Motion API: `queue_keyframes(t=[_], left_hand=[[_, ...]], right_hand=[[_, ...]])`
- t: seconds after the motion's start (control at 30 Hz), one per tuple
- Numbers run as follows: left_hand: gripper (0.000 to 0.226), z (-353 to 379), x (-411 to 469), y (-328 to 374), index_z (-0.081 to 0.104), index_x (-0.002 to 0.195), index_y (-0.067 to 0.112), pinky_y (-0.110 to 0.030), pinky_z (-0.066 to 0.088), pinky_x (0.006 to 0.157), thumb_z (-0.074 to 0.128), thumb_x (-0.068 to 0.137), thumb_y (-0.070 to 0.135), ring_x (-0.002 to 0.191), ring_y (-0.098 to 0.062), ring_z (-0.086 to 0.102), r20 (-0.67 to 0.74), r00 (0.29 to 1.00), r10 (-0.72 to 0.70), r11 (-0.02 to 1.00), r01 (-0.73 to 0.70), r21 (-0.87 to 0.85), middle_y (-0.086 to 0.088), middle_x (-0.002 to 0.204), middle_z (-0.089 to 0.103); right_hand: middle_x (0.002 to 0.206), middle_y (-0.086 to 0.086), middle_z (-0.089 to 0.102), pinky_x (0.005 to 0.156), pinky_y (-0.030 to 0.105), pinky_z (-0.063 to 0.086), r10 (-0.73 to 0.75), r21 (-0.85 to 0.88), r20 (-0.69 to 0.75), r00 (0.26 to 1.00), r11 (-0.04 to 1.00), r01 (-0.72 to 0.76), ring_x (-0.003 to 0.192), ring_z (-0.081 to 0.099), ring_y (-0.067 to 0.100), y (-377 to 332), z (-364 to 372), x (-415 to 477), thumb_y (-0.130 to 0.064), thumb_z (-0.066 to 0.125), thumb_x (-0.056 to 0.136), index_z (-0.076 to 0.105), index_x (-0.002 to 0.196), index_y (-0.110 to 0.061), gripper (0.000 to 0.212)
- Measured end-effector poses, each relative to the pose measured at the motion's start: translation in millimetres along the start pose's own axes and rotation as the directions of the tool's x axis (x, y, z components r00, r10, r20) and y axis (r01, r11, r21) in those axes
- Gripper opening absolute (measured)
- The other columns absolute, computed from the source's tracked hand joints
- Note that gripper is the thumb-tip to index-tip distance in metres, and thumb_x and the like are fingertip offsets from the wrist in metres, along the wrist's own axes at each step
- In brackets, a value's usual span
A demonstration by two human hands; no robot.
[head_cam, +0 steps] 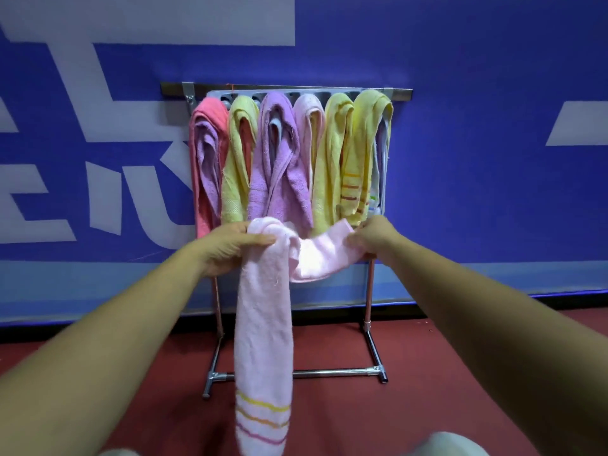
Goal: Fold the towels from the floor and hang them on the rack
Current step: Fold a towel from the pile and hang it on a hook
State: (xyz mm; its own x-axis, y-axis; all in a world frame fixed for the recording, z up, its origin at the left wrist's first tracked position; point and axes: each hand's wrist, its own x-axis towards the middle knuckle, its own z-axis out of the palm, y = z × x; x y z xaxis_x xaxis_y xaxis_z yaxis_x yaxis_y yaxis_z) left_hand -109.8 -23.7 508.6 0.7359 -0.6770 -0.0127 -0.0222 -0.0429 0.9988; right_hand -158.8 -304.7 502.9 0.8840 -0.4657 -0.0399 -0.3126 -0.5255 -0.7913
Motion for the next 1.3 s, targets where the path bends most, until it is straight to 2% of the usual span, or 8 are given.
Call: queue_keyframes(t=[0.1,0.27,0.4,0.63,0.77,0.93,1.13,1.3], left_hand=[[0.064,2,-3,26,0.074,0.106,0.012,-0.027,0.058,0.077,0.096,0.050,0.033,0.090,-0.018,0.071,0.130,0.990,-0.048,0.998,0.043,0.042,-0.009,0.103,0.074],[0.048,13,-3,38,0.068,0.118,0.010,-0.030,0.056,0.081,0.083,0.073,0.019,0.101,-0.022,0.068,0.205,0.969,-0.141,0.982,0.110,0.153,-0.013,0.116,0.070],[0.043,13,-5,44,0.066,0.123,0.010,-0.034,0.053,0.092,0.072,0.081,0.011,0.110,-0.025,0.064,0.211,0.966,-0.151,0.978,0.115,0.175,-0.015,0.122,0.067],[0.036,9,-11,46,0.064,0.122,0.001,-0.031,0.055,0.088,0.067,0.086,0.003,0.103,-0.023,0.068,0.206,0.973,-0.102,0.990,0.079,0.114,-0.016,0.116,0.070],[0.028,5,-13,44,0.075,0.101,0.009,-0.027,0.057,0.076,0.078,0.075,0.017,0.087,-0.019,0.071,0.205,0.967,-0.149,0.983,0.122,0.138,-0.011,0.099,0.074],[0.078,-4,-11,59,0.064,0.122,-0.001,-0.029,0.055,0.078,0.092,0.056,0.030,0.086,-0.019,0.068,0.116,0.988,-0.102,0.992,0.093,0.079,-0.011,0.103,0.070],[0.038,13,-4,94,0.064,0.127,0.006,-0.027,0.054,0.079,0.061,0.090,0.011,0.093,-0.020,0.067,0.190,0.976,-0.109,0.980,0.073,0.188,-0.014,0.110,0.070],[0.035,9,3,102,0.068,0.112,-0.001,-0.030,0.056,0.079,0.073,0.083,0.020,0.089,-0.022,0.069,0.198,0.970,-0.140,0.963,0.087,0.256,-0.016,0.108,0.070]], right_hand=[[0.078,0.014,0.063,0.063,0.032,0.047,-0.076,-0.265,0.116,0.990,0.959,0.104,0.071,0.062,0.029,5,17,-5,-0.008,0.069,0.082,0.069,0.086,0.006,0.015],[0.109,0.009,0.066,0.087,0.033,0.044,-0.420,0.619,0.404,0.813,0.780,0.095,0.098,0.058,0.022,-41,19,-33,-0.030,0.059,0.098,0.066,0.120,-0.004,0.035],[0.108,0.022,0.057,0.087,0.043,0.037,-0.497,0.518,0.552,0.670,0.833,0.191,0.098,0.051,0.032,-60,17,-40,-0.030,0.069,0.089,0.069,0.111,-0.005,0.033],[0.070,0.010,0.052,0.062,0.038,0.035,-0.565,0.232,0.386,0.729,0.824,0.516,0.066,0.047,0.022,-76,2,-55,-0.039,0.075,0.084,0.062,0.078,-0.009,0.033],[0.073,0.011,0.057,0.063,0.032,0.043,-0.551,0.505,0.232,0.802,0.773,0.385,0.069,0.054,0.022,-76,-6,-58,-0.023,0.074,0.088,0.065,0.082,-0.010,0.017],[0.084,0.017,0.061,0.061,0.034,0.045,-0.416,0.441,0.353,0.838,0.864,0.244,0.071,0.059,0.025,-61,-17,-49,-0.014,0.072,0.087,0.061,0.092,-0.002,0.017],[0.111,0.019,0.059,0.089,0.045,0.036,-0.464,0.533,0.547,0.696,0.835,0.137,0.103,0.053,0.033,-71,-21,-54,-0.015,0.071,0.086,0.065,0.116,-0.007,0.032],[0.095,0.016,0.068,0.075,0.030,0.054,-0.526,0.604,0.435,0.731,0.772,0.196,0.083,0.065,0.025,-84,-33,-50,-0.006,0.064,0.092,0.060,0.115,0.013,0.030]])
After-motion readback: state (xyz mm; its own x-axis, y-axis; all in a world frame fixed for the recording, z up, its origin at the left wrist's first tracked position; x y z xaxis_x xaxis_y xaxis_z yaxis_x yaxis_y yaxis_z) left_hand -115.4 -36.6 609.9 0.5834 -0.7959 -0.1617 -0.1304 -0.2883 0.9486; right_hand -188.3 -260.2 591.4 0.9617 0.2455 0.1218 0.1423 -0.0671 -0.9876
